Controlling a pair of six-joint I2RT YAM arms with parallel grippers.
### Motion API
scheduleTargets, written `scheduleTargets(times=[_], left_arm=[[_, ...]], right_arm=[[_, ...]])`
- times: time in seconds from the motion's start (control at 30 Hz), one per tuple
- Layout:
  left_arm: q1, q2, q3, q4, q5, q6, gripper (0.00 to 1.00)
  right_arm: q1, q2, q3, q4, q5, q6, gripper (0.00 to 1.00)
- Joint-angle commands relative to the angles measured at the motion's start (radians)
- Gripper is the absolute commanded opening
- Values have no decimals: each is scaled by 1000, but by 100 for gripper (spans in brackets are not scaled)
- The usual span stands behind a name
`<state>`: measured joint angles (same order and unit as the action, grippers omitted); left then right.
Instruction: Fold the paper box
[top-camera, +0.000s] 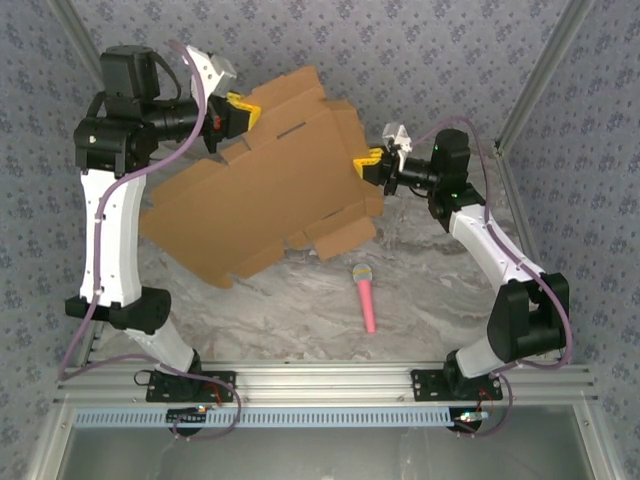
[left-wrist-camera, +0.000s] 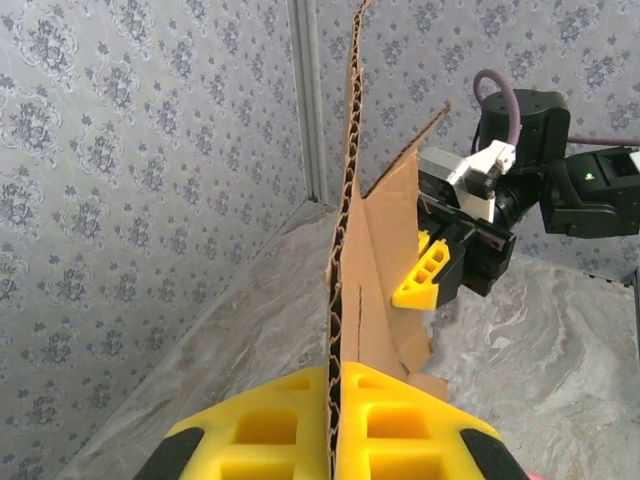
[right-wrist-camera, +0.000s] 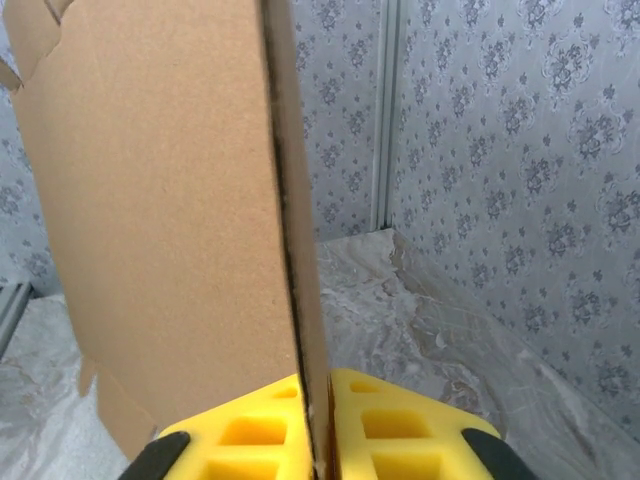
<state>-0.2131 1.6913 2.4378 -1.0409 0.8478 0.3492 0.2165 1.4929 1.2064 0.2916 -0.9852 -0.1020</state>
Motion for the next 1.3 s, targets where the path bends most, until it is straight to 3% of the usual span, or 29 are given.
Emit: scheduleTargets(times=[0.0, 0.2, 0.37, 0.53, 0.67, 0.83, 1.03, 1.27], left_arm=[[7, 11, 1, 7, -5, -20, 0], [9, 42, -1, -17, -46, -30, 0], [23, 76, -2, -15, -72, -63, 9], [46, 116, -1, -2, -113, -113, 33], [58, 142, -2, 11, -246, -162, 54], [58, 151, -21, 26, -425, -195, 64], [64, 140, -144, 61, -353, -89, 71], [73, 148, -263, 91, -285, 111, 76]], right_arm=[[0, -33, 2, -1, 24, 23, 4], [4, -34, 43, -159, 57, 22, 0], [4, -39, 57, -325, 67, -2, 0], [3, -30, 74, -445, 117, 13, 0], [0, 1, 113, -540, 204, 31, 0], [4, 51, 167, -605, 301, 36, 0], [15, 100, 236, -669, 385, -66, 0], [0, 104, 251, -660, 344, -166, 0]])
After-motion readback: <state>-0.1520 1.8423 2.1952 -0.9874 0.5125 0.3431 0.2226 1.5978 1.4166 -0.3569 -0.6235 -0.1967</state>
